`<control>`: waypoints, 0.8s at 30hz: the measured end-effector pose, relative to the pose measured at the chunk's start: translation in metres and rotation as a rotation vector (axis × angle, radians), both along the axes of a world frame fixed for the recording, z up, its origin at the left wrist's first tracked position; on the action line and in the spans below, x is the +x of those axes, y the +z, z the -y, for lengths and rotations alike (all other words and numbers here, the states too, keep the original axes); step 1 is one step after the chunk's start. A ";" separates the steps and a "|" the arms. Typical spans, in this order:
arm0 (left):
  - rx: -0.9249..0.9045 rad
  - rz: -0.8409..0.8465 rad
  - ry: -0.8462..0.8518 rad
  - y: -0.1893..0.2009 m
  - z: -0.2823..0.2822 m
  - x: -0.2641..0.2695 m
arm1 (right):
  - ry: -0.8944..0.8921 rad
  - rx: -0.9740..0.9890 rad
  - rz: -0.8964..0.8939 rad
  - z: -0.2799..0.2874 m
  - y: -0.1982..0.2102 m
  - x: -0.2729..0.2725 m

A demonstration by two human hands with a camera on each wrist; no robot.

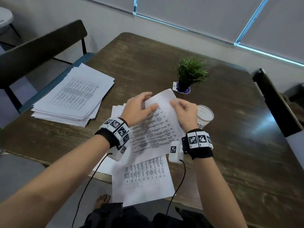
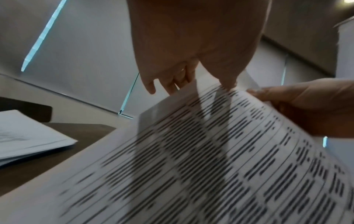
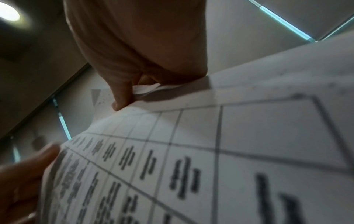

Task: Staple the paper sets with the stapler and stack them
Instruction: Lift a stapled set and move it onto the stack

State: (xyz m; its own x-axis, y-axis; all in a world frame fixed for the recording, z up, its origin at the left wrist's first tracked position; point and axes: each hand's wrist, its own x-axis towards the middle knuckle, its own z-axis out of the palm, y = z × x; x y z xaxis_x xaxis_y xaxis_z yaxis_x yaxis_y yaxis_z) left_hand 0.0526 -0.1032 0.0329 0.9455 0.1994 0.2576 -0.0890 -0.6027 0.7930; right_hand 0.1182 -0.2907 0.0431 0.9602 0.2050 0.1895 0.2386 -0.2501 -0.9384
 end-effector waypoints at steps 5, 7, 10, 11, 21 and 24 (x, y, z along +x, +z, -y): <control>-0.160 0.068 0.098 0.019 0.011 0.012 | 0.053 -0.065 0.070 -0.012 0.010 0.002; -0.171 0.070 0.145 0.019 0.010 0.014 | 0.045 -0.081 0.096 -0.016 0.011 0.002; -0.127 0.060 0.145 0.017 0.010 0.014 | 0.027 -0.093 0.148 -0.021 0.013 0.001; -0.113 0.058 0.137 0.017 0.010 0.014 | 0.001 -0.103 0.169 -0.023 0.013 0.000; -0.047 -0.063 0.272 0.026 -0.003 0.009 | -0.083 -0.137 0.030 -0.029 0.014 0.017; -0.025 -0.090 0.344 0.026 -0.013 0.007 | -0.215 -0.140 -0.132 -0.016 -0.009 0.045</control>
